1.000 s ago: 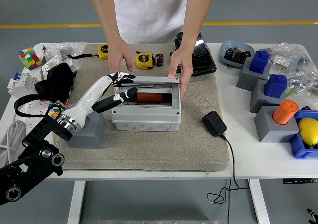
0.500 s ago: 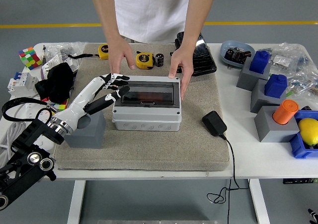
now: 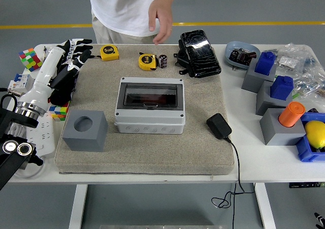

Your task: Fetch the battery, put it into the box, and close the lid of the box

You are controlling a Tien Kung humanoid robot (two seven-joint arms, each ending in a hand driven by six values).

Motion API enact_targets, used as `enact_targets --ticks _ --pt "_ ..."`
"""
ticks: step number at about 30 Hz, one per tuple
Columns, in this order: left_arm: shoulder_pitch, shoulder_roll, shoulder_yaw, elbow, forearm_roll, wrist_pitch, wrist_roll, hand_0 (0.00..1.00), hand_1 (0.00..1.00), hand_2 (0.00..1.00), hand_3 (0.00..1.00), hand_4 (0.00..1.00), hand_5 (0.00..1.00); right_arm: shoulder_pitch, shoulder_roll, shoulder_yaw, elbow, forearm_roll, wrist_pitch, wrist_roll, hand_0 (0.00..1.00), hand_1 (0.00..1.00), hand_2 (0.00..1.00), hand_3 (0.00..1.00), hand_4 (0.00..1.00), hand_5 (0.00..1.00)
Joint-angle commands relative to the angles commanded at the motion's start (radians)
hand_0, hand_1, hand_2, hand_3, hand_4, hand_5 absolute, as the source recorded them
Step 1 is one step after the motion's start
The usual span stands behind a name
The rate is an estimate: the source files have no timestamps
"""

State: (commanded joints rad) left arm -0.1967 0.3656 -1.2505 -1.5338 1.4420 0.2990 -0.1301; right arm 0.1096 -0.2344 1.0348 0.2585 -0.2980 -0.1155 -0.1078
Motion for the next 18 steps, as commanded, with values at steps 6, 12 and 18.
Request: enact_targets --ticks 6,12,18 --pt "0.025 -0.021 -0.111 0.010 0.004 -0.005 0.001 0.666 0.759 0.733 0.756 0.998 0.998 -0.009 0.003 0.005 -0.006 -0.001 -0.005 -0.005 0.635 0.656 0.647 0.535 0.943 0.434" --pt "0.028 -0.029 -0.152 0.022 0.023 -0.028 0.013 0.666 0.759 0.731 0.756 0.998 0.998 -0.001 0.002 0.009 -0.002 -0.004 -0.014 -0.001 0.636 0.656 0.648 0.534 0.944 0.436" --pt "0.036 -0.039 -0.190 0.018 0.045 -0.048 0.022 0.669 0.760 0.740 0.758 0.998 0.998 0.003 0.005 0.018 -0.003 -0.008 -0.016 0.001 0.635 0.656 0.648 0.534 0.943 0.435"
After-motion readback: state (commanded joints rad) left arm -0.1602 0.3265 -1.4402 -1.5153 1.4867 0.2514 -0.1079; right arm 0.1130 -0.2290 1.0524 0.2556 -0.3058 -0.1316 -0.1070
